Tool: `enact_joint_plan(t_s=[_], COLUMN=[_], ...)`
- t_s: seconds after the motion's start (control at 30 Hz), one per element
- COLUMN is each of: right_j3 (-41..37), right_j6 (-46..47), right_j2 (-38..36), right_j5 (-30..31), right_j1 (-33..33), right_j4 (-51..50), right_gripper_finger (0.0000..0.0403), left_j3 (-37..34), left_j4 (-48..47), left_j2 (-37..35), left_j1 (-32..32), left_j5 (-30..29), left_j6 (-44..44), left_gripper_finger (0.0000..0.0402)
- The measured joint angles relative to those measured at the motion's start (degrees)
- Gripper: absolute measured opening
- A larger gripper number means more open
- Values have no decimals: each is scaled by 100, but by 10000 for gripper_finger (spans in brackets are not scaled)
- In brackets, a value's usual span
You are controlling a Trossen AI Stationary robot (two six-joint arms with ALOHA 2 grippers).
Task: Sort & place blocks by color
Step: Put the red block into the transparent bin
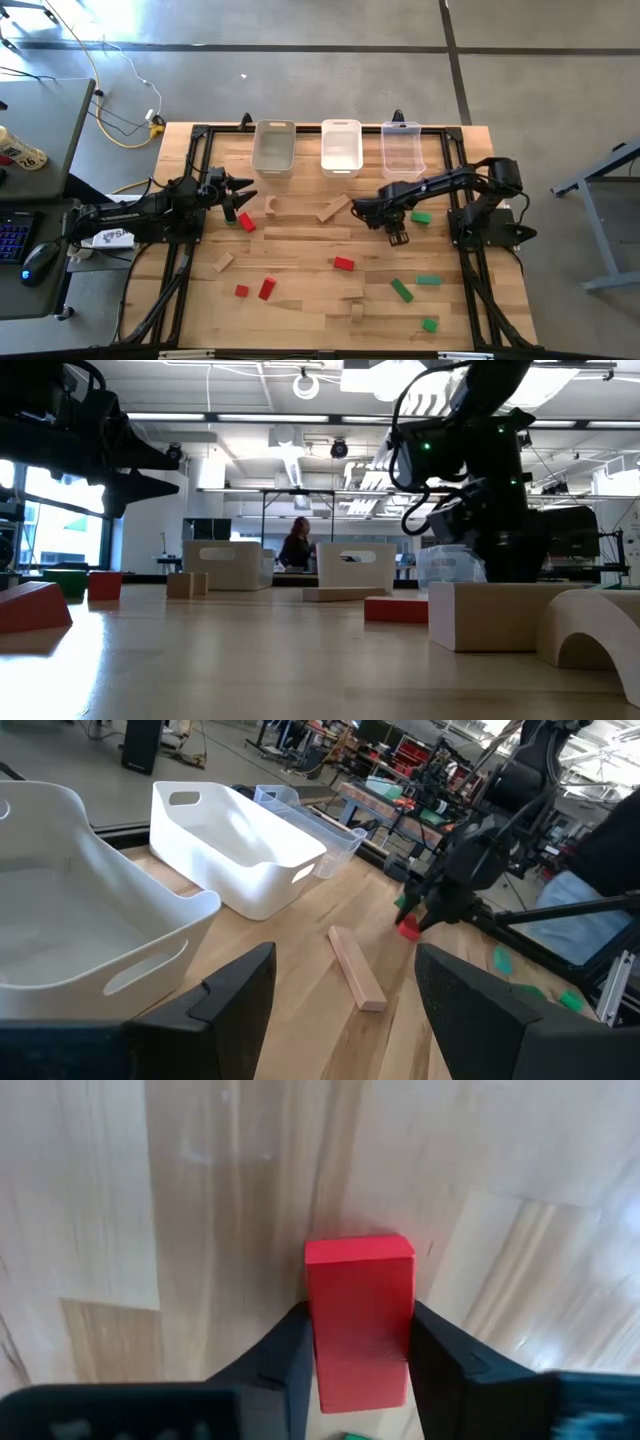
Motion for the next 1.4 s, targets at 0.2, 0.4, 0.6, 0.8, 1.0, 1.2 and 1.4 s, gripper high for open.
enact_joint_plan(t_s=[0.2, 0.4, 0.6, 0.8, 1.0, 1.2, 1.4], right_j3=[94, 571, 1074, 1408, 1664, 1964, 2015], right_j6=[782, 1648, 2356, 2808, 3240, 3390, 3649], right_j2=[9, 36, 35, 35, 33, 7, -282], right_j5=[-76, -96, 310, 790, 1428, 1922, 2573], right_j1=[-16, -20, -18, -21, -103, -317, -603], right_j4=[-23, 108, 135, 66, -311, -830, -1219], right_gripper_finger=[100, 99, 99, 99, 99, 99, 99], left_j3=[2, 1, 2, 0, 1, 1, 0], left_j4=[0, -40, -40, -40, -40, -40, -37], left_j2=[-1, -2, 0, -2, -1, -1, -2], left_j1=[-2, 0, -1, -2, -1, 0, -1], left_j5=[0, 0, 0, 2, 2, 0, -31], left_j6=[12, 15, 17, 339, 363, 363, 363], left_gripper_finger=[227, 227, 227, 227, 227, 227, 227])
